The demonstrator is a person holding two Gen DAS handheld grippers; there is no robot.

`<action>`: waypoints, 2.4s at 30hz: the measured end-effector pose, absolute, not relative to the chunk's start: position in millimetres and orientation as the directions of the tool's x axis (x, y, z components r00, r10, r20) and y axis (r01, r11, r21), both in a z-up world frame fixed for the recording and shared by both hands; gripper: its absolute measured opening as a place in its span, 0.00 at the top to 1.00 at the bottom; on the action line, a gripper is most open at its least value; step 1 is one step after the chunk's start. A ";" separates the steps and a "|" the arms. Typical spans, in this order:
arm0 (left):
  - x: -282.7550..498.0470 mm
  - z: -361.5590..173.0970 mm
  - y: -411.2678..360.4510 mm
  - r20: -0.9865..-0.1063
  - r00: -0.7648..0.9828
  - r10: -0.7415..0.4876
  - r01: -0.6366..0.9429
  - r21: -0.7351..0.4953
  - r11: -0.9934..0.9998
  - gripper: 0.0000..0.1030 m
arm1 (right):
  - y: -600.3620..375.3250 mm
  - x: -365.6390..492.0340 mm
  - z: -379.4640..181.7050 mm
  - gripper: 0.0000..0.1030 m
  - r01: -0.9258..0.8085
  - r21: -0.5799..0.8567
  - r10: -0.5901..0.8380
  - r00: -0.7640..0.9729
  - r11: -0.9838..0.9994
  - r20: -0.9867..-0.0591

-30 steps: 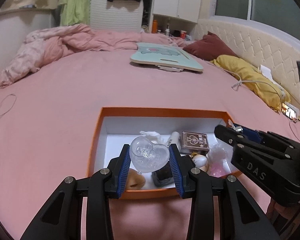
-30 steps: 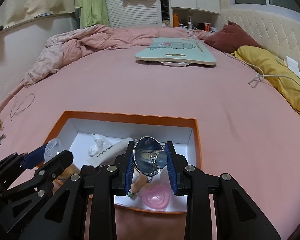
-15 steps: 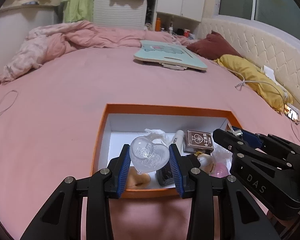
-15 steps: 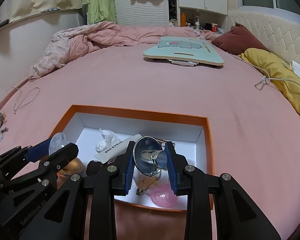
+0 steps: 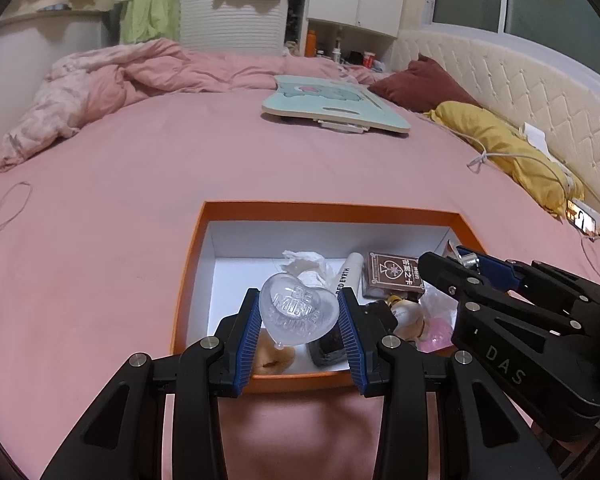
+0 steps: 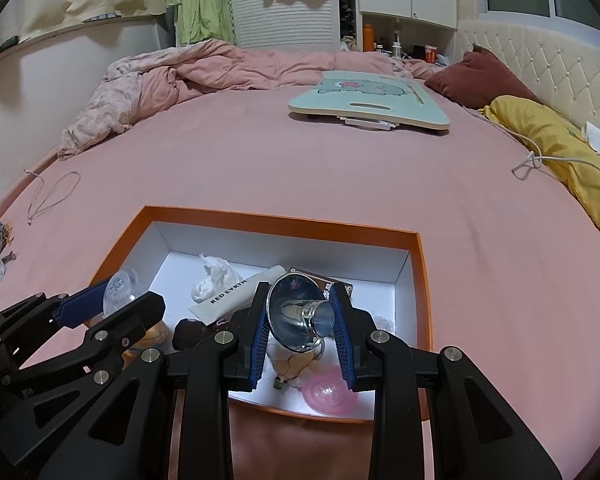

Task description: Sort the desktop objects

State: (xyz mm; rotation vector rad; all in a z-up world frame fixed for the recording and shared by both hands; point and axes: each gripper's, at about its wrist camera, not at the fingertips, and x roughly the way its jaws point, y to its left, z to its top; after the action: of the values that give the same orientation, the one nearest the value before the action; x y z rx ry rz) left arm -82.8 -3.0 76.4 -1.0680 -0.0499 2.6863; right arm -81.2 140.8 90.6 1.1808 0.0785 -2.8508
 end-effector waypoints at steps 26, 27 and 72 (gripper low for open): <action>-83.6 70.5 1.1 -0.696 -0.680 0.230 -0.213 -0.112 -0.971 0.60 | 144.4 -84.4 82.1 0.70 0.058 -0.013 -0.029 -0.675 -0.998 -0.738; -83.7 70.6 1.0 -0.695 -0.683 0.225 -0.210 -0.109 -0.972 0.54 | 145.2 -84.3 82.1 0.70 0.052 -0.009 -0.029 -0.675 -0.999 -0.737; -13.4 26.6 -21.1 -0.805 -0.572 0.155 -0.098 -0.121 -0.988 0.12 | 172.3 29.8 56.1 0.54 -0.088 -0.051 0.094 -0.602 -0.995 -0.793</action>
State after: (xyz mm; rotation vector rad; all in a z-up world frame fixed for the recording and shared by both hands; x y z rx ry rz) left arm -13.4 -21.1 26.6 -1.3735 -0.0944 2.6640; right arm 29.8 172.3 56.1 1.4388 0.0102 -2.9070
